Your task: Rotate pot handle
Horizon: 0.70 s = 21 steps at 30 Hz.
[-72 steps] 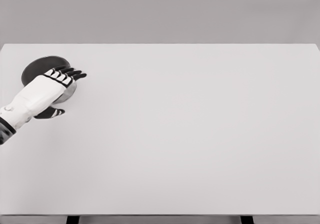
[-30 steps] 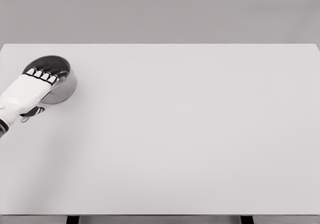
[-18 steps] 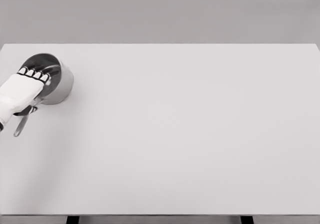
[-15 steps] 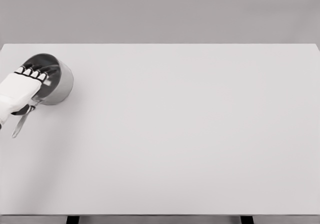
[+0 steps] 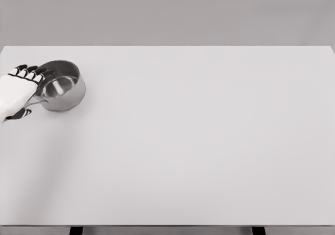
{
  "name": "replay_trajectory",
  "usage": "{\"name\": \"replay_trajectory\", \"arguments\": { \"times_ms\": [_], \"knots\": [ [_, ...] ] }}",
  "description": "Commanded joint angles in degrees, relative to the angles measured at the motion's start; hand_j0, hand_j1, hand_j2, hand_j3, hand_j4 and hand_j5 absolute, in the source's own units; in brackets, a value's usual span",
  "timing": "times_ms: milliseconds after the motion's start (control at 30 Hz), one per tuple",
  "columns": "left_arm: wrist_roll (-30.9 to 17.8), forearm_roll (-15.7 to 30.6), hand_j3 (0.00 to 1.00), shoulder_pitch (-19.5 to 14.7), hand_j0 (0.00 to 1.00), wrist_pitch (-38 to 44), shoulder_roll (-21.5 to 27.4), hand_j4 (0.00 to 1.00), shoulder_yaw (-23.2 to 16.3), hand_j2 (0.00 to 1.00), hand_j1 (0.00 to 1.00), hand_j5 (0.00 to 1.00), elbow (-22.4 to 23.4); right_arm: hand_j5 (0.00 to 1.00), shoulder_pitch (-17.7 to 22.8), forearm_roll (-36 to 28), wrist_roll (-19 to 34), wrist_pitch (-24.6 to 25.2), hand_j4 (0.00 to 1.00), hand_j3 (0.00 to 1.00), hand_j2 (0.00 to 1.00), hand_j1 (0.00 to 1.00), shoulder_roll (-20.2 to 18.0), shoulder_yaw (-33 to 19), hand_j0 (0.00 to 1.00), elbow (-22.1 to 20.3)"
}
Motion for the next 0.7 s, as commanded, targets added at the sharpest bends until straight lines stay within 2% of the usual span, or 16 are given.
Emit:
{"name": "replay_trajectory", "arguments": {
  "times_ms": [0,333,667],
  "knots": [
    [0.04,0.02,1.00,0.00,1.00,0.11,0.04,1.00,0.11,1.00,1.00,1.00,0.11,1.00,0.00,0.01,0.01,0.00,1.00,1.00,1.00,1.00,0.00,0.00,1.00,0.00],
    [0.04,-0.42,1.00,0.09,1.00,0.20,0.39,1.00,0.11,1.00,1.00,1.00,3.44,1.00,0.00,0.01,0.01,0.00,1.00,1.00,1.00,1.00,0.00,0.00,1.00,0.00],
    [0.04,-0.42,1.00,-1.67,1.00,0.20,1.19,1.00,0.02,1.00,1.00,1.00,7.49,1.00,0.00,0.01,0.01,0.00,1.00,1.00,1.00,1.00,0.00,0.00,1.00,0.00]
  ]
}}
